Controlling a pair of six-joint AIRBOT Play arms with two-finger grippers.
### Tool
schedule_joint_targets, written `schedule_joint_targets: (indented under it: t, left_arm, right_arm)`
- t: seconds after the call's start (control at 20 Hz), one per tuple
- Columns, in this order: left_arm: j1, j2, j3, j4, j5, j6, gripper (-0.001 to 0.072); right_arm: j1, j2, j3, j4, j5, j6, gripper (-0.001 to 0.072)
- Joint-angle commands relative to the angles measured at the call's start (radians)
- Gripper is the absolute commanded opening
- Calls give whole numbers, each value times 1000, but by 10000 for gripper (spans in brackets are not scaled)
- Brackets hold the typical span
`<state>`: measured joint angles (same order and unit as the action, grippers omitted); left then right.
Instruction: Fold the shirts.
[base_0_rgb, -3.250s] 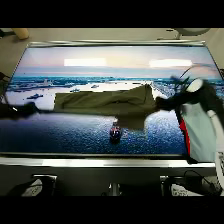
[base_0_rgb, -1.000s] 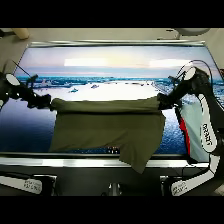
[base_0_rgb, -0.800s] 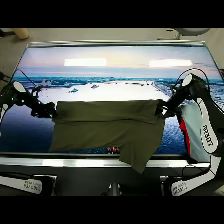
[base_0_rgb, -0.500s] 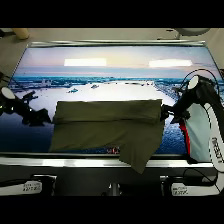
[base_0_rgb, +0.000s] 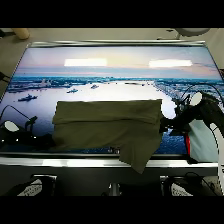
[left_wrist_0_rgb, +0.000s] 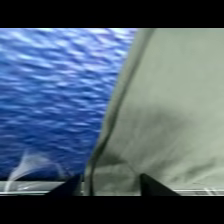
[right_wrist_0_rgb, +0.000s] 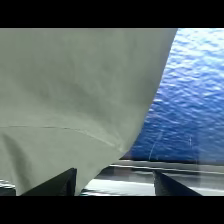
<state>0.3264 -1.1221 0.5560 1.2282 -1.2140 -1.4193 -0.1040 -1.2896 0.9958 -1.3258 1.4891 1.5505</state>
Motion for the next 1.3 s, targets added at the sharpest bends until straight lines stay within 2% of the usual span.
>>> schedule_joint_targets:
  t: [0.0, 0.1, 0.15, 0.3, 0.45, 0.55, 0.6, 0.65, 0.7, 0.85, 0.95, 1.1, 1.25]
  left_arm:
    - [2, -6, -37, -79, 64, 5, 359]
    - [2, -11, -37, -81, 74, -5, 53]
    - [2, -10, -37, -81, 76, -5, 27]
    - [2, -6, -37, -80, 74, -2, 25]
    - [2, 13, -37, -80, 69, -2, 25]
    - [2, 36, -37, -80, 68, -2, 25]
    - [2, 46, -37, -80, 67, -2, 25]
    - [2, 52, -37, -81, 64, -2, 25]
    - [3, 55, -36, -80, 63, -2, 25]
    - [2, 94, 20, -80, 60, 63, 24]
    - [2, 163, 129, -80, 56, 45, 21]
    - [0, 147, 312, -81, 109, -26, 20]
    - [-43, -51, 462, -128, 136, -32, 22]
  right_arm:
    - [1, 14, -33, -31, -4, -3, 499]
    - [1, 14, -112, -28, 5, -14, 507]
    - [1, 14, -169, -5, 1, -24, 507]
    - [1, 23, -316, 190, -79, -95, 505]
    - [1, 26, -411, 227, -210, -98, 490]
    - [1, 26, -437, 238, -284, -97, 353]
    - [1, 26, -441, 253, -303, -97, 352]
    - [1, 26, -441, 266, -310, -98, 239]
    - [1, 27, -441, 272, -307, -97, 21]
    - [1, 64, -377, 274, -206, -140, 22]
    - [1, 131, -249, 246, -149, -132, 22]
    - [1, 132, -16, 154, -307, 2, 20]
    - [3, -56, 167, 235, -397, -30, 21]
